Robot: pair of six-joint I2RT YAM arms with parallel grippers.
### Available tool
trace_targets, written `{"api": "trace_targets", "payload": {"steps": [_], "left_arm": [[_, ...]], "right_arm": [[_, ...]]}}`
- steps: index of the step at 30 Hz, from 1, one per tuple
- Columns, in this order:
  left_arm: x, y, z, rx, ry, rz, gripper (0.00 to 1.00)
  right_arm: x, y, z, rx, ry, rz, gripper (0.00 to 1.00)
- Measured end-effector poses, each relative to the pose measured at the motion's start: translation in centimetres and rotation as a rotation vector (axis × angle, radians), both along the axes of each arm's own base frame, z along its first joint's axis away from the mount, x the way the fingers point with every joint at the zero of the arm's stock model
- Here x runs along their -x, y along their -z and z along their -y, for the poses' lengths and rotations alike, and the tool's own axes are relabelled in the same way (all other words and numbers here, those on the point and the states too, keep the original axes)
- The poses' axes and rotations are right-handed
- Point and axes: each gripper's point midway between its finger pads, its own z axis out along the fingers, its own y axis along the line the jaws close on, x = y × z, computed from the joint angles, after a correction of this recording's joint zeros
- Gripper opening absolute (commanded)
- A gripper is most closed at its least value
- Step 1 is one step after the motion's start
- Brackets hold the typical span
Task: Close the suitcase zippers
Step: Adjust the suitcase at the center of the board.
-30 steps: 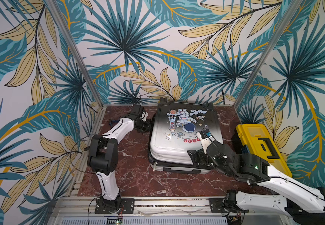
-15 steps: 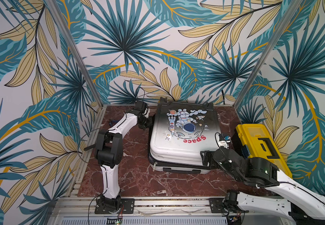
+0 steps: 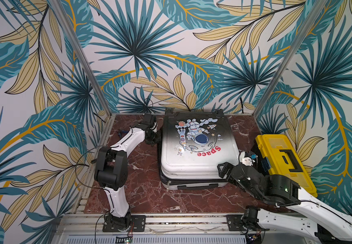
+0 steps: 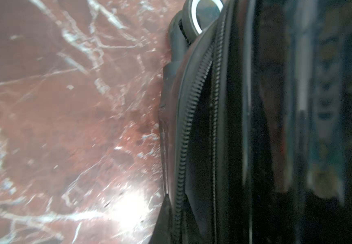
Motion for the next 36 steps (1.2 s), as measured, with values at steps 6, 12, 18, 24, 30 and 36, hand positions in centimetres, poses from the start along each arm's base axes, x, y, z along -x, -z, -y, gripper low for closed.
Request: {"api": "trace_targets", "payload": {"steps": [6, 12, 18, 24, 30, 36], "left_arm": [[2.4, 0.1, -1.0, 0.013, -0.043, -0.003, 0.00], [6.7, 0.2, -2.2, 0.032, -0.100, -0.027, 0.00], [10.7, 0.5, -2.5, 0.060, -0.192, -0.027, 0.07], [14.0, 0.5, -1.9, 0.121, -0.316, -0.010, 0.11], [16.2, 0.5, -0.6, 0.167, -0.416, -0.010, 0.14], [17.6, 0.1, 2.1, 0.218, -0.430, -0.020, 0.21]], "right_arm": [[-0.5, 1.5, 0.3, -0.060, 0.062, -0.011, 0.99], [-2.1, 1.7, 0.1, -0.089, 0.119, -0.006, 0.97], [-4.0, 2.3, 1.8, -0.118, 0.200, -0.011, 0.89], [-7.1, 2.2, 2.8, -0.098, 0.217, -0.027, 0.86], [-12.2, 1.9, 3.5, -0.042, 0.178, -0.032, 0.85], [-16.8, 1.2, 3.7, 0.048, 0.077, -0.019, 0.85]]}}
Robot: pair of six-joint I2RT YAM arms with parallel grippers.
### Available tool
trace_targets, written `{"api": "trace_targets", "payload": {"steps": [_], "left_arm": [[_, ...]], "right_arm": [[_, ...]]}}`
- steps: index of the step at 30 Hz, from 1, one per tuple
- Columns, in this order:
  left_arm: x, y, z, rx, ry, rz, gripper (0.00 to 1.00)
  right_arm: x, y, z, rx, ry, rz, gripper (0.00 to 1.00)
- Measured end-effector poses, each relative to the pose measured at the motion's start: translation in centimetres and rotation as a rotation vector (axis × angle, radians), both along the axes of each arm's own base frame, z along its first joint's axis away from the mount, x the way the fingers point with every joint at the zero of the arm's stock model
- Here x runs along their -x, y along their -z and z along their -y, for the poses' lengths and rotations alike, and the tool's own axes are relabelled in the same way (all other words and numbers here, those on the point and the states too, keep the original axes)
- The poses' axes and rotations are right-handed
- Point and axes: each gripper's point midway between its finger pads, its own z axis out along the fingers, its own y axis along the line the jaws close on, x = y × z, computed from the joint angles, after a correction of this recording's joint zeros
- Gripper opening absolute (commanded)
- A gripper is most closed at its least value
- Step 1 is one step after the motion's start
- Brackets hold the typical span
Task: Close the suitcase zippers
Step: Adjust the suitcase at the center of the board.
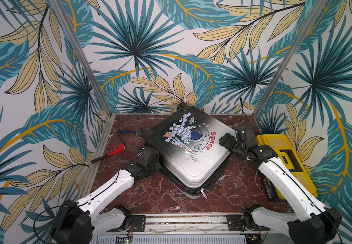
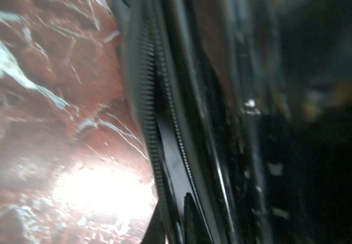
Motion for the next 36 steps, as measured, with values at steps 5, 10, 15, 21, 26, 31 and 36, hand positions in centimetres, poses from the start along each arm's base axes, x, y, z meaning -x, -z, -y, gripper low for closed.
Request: {"api": "trace_targets", "payload": {"steps": [5, 10, 15, 21, 26, 31, 36], "left_arm": [[1.1, -0.6, 3.0, 0.054, 0.075, 0.013, 0.35], [2.0, -0.4, 3.9, 0.048, 0.142, 0.003, 0.60], [1.8, -1.4, 2.5, -0.091, 0.222, 0.050, 0.81], [-0.1, -10.0, 0.6, -0.369, 0.442, 0.338, 0.88], [-1.7, -16.5, -2.6, -0.665, 0.596, 0.550, 0.90], [-4.9, -18.3, -6.9, -0.841, 0.633, 0.521, 0.91], [-8.9, -18.1, -8.0, -0.849, 0.726, 0.481, 0.93]], "right_arm": [[-2.6, 0.0, 0.1, 0.048, -0.078, 0.006, 0.85], [-4.3, -0.3, 0.1, 0.080, -0.141, 0.008, 0.89], [-4.4, -0.6, 0.1, 0.109, -0.212, 0.011, 0.96], [-2.6, -2.1, -0.7, 0.115, -0.307, 0.045, 0.99], [0.7, -4.2, -1.3, 0.090, -0.378, 0.104, 0.99], [3.7, -3.5, -2.3, 0.033, -0.437, 0.100, 0.99], [6.4, -0.8, -3.5, -0.039, -0.469, 0.040, 0.99]]}}
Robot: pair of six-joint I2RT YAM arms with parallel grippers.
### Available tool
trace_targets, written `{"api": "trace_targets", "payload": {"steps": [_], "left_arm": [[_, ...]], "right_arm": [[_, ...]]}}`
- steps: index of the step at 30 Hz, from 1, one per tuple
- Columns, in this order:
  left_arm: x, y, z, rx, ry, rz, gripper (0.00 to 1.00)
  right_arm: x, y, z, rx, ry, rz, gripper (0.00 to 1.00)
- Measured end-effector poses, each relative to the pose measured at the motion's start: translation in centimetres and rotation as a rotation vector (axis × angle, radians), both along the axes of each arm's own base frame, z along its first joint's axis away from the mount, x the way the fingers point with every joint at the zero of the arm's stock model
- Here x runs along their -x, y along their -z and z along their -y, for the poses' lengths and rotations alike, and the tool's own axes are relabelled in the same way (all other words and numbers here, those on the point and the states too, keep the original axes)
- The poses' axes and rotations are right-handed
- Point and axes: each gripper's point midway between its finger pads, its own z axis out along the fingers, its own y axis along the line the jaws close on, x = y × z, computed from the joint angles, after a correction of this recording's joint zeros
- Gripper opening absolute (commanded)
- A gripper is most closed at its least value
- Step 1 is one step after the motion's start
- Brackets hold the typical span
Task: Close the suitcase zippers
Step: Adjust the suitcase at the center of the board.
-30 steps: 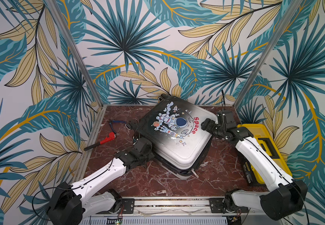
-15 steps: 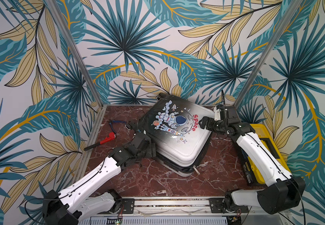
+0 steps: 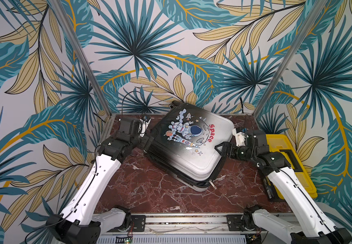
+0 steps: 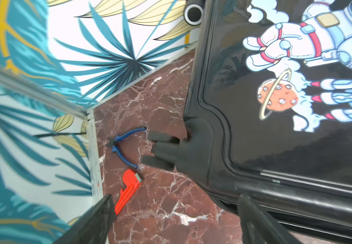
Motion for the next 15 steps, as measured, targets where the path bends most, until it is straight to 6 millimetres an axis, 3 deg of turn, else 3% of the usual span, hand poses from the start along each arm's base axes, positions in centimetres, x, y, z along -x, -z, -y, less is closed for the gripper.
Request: {"api": "trace_targets", "payload": {"steps": [5, 8, 15], "left_arm": [[-2.9, 3.2, -0.4, -0.101, 0.120, -0.096, 0.96], [-4.2, 3.1, -1.6, -0.175, 0.188, -0.120, 0.96], [-3.0, 4.5, -1.9, -0.311, 0.414, -0.182, 0.95]], "right_arm": [[1.8, 1.8, -0.7, -0.022, -0.032, -0.047, 0.99], [2.8, 2.3, -0.8, -0.029, -0.044, -0.054, 0.99], [4.2, 3.5, -1.7, -0.112, -0.061, -0.096, 0.99]]}}
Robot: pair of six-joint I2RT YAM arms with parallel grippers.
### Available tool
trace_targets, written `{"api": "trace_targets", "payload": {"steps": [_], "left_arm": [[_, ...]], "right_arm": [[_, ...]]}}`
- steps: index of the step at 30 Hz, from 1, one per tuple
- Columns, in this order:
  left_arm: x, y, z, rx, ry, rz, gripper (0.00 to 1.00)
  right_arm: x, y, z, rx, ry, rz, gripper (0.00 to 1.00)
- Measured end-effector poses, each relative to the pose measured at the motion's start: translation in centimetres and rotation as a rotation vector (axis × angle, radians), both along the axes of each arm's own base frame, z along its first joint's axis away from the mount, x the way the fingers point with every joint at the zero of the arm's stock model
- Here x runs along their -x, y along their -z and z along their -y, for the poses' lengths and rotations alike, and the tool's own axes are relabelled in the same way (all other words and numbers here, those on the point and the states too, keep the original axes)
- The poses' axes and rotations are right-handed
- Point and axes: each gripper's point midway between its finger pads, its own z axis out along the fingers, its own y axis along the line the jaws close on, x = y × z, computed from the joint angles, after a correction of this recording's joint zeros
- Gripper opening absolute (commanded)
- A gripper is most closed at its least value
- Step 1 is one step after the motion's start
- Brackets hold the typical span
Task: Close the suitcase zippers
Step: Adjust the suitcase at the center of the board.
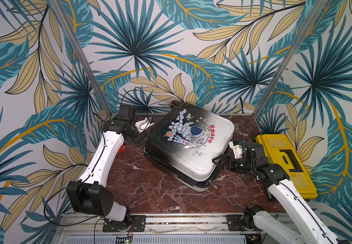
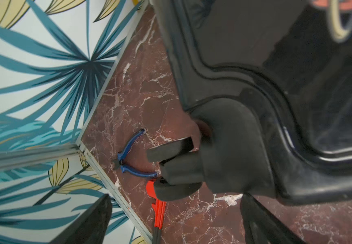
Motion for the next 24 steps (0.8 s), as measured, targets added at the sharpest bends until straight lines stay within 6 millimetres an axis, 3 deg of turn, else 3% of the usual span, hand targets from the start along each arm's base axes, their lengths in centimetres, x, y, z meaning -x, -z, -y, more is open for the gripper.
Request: {"api": "trace_targets", "payload": {"steps": [6, 14, 24], "left_arm": [[-0.1, 1.4, 0.1, -0.109, 0.163, -0.022, 0.93], [-2.8, 3.3, -0.3, -0.206, 0.263, -0.069, 0.93], [-2.6, 5.2, 0.6, -0.244, 0.351, -0.115, 0.91]], "right_arm": [[-0.2, 0.1, -0.7, -0.040, -0.002, -0.015, 0.99], [-0.6, 0.4, -1.4, -0.062, -0.023, -0.031, 0.99], [-2.2, -0.2, -1.5, -0.028, -0.029, 0.003, 0.99]]}}
